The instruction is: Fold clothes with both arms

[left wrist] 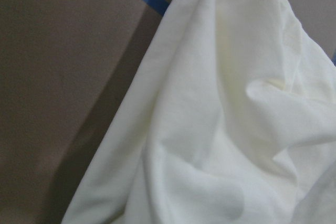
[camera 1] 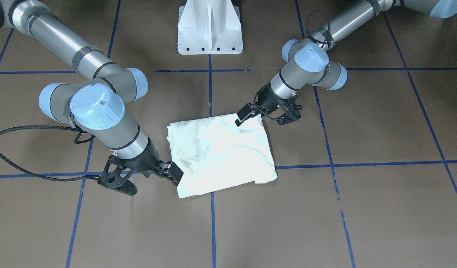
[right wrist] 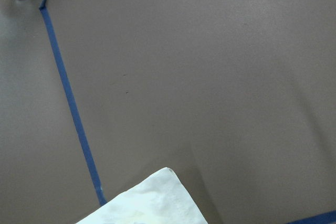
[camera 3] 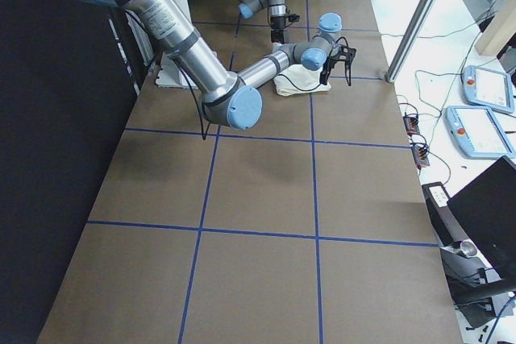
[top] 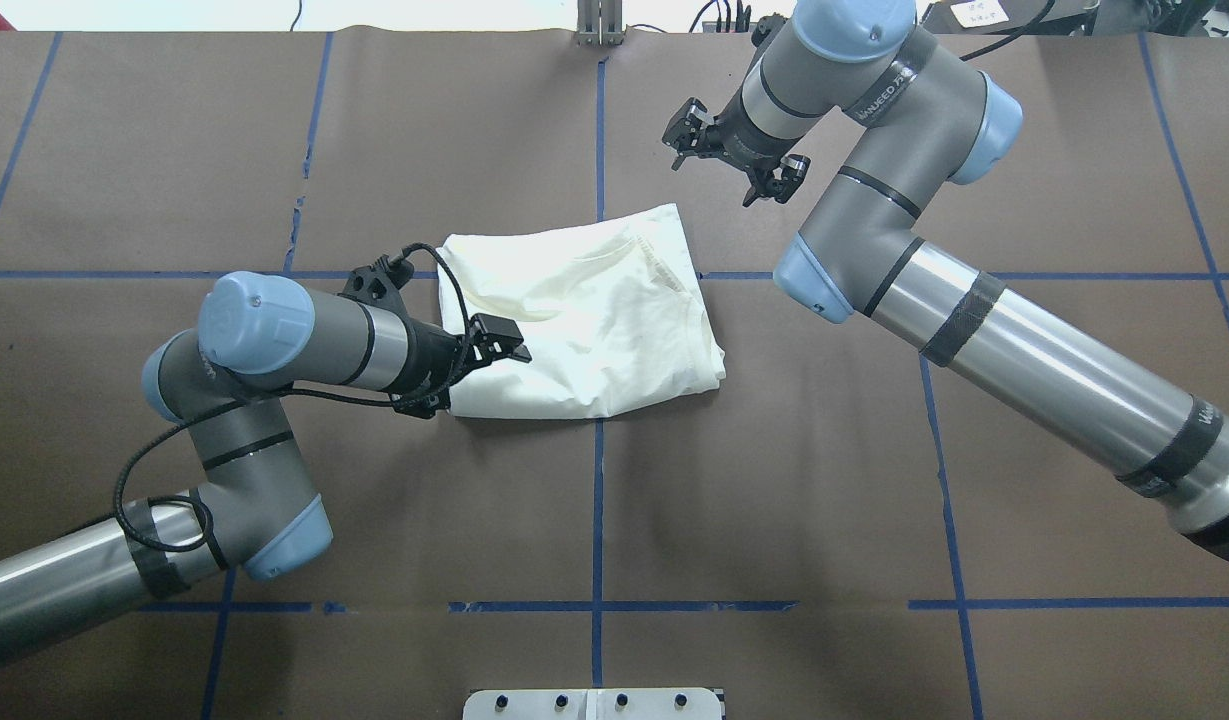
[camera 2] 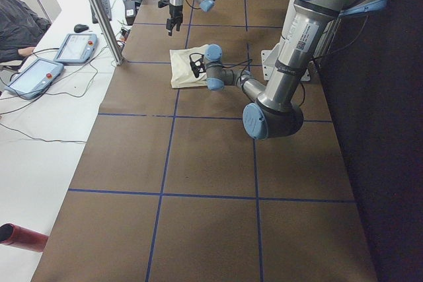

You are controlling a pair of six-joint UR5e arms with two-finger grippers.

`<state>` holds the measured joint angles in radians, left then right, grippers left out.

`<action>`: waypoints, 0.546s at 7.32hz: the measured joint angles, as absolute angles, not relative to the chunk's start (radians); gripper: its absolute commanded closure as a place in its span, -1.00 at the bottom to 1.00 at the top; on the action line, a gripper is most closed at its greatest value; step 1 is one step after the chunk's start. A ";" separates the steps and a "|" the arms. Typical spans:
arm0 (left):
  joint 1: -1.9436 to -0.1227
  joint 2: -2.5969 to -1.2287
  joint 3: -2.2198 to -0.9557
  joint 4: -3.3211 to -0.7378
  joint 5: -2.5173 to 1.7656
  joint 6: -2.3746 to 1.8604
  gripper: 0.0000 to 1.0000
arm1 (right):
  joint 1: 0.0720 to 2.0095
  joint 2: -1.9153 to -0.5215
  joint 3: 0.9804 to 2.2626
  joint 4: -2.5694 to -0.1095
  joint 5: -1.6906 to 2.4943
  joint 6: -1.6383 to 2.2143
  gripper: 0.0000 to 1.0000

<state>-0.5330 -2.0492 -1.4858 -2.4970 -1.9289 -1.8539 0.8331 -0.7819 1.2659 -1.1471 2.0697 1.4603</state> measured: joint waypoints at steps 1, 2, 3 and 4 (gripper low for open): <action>-0.500 -2.049 -1.495 -2.497 -1.913 -1.849 -0.99 | 0.833 -0.784 1.267 -1.146 2.070 1.460 -1.00; -0.475 -2.049 -1.505 -2.498 -1.902 -1.844 -0.99 | 0.833 -0.785 1.268 -1.146 2.070 1.460 -1.00; -0.464 -2.048 -1.516 -2.498 -1.897 -1.840 -0.99 | 0.833 -0.786 1.268 -1.146 2.070 1.460 -1.00; -0.459 -2.044 -1.530 -2.498 -1.896 -1.831 -0.99 | 0.833 -0.786 1.268 -1.146 2.069 1.460 -1.00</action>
